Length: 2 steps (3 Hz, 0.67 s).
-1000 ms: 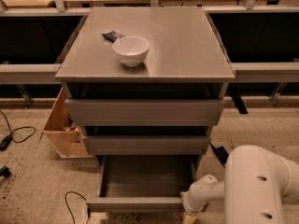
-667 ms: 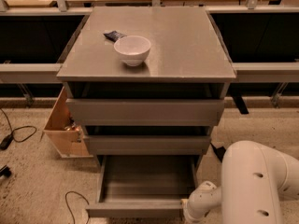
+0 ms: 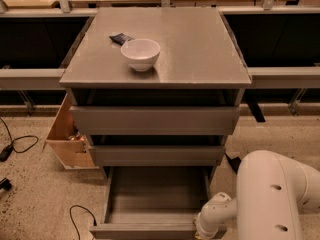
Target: Open bottom drawer
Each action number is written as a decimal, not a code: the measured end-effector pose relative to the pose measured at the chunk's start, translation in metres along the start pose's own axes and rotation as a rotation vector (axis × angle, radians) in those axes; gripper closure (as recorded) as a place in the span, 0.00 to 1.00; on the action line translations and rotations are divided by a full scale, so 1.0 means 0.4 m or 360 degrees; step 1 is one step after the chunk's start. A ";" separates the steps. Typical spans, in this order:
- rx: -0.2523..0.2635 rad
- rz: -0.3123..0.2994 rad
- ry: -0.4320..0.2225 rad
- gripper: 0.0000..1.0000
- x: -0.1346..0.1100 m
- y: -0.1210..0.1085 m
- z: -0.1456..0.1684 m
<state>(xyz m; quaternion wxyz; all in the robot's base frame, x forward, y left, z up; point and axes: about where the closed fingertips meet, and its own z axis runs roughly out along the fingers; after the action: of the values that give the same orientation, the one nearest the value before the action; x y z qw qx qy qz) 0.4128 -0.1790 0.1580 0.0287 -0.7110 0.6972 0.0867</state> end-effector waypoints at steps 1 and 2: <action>-0.0036 0.0017 0.0007 1.00 0.014 0.020 0.005; -0.0065 0.0026 0.0010 1.00 0.024 0.032 0.011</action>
Offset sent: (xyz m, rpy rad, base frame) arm -0.2937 -0.1060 -0.0422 -0.0172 0.5312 -0.0532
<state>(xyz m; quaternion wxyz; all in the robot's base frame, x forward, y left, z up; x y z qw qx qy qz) 0.3998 -0.1880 0.1531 0.0111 -0.7060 0.7012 0.0989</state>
